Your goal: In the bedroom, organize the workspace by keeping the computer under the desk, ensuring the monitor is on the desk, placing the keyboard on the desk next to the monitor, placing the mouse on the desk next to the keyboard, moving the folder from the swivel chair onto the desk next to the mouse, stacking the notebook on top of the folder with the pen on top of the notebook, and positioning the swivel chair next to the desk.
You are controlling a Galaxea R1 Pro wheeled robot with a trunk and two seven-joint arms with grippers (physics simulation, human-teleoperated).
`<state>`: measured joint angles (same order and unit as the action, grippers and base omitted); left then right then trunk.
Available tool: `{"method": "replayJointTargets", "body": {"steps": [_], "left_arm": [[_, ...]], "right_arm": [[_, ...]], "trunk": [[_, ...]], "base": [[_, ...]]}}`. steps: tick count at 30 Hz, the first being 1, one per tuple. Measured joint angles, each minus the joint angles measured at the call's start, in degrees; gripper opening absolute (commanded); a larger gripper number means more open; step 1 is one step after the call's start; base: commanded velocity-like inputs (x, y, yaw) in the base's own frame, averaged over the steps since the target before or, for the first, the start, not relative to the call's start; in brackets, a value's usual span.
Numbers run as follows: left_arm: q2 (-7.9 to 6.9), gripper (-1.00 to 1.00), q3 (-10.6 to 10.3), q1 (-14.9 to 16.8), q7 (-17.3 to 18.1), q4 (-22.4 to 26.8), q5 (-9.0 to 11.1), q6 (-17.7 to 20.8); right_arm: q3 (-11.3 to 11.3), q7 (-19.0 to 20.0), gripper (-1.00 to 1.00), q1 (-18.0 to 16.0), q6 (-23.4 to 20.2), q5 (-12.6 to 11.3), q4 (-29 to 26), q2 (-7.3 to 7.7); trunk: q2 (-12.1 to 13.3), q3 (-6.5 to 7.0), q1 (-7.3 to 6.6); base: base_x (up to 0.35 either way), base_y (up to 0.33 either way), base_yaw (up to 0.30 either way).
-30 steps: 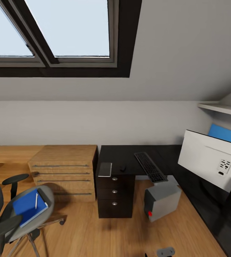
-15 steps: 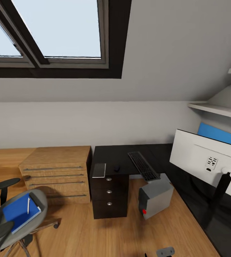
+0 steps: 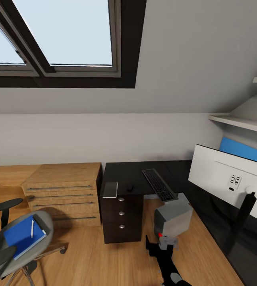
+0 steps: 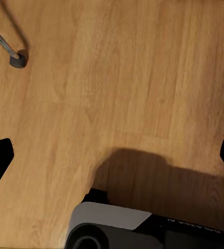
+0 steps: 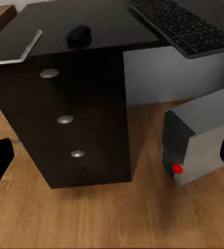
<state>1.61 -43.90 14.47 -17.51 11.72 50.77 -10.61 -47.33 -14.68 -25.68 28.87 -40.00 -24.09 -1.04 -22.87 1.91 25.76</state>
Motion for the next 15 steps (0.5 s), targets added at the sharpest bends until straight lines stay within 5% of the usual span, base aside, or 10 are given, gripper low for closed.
{"method": "replayJointTargets", "body": {"steps": [3,6,9,15], "left_arm": [[-0.25,1.0,1.43,-0.01,0.06,0.03,-0.05,-0.15],[-0.39,1.0,2.12,-0.01,0.05,0.01,-0.08,-0.22],[-0.44,1.0,2.34,0.0,0.04,0.04,-0.13,-0.26],[-1.08,1.0,2.47,-0.02,0.04,0.05,-0.23,-0.46]], "right_arm": [[2.06,-3.82,1.0,-2.62,-2.88,0.09,-6.28,0.62],[5.9,-8.99,1.0,-3.9,-7.91,0.35,-15.17,2.63],[7.45,-12.89,1.0,-4.21,-10.18,0.28,-20.15,4.64],[8.37,-16.25,1.0,-4.29,-14.18,0.26,-22.92,7.38]], "trunk": [[0.0,-0.01,0.0],[0.0,0.0,-0.01],[0.0,-0.01,-0.01],[0.0,-0.01,0.0]], "base": [[0.0,0.0,0.0],[0.0,0.0,0.0],[0.0,0.0,0.0],[0.0,0.0,0.0]]}}
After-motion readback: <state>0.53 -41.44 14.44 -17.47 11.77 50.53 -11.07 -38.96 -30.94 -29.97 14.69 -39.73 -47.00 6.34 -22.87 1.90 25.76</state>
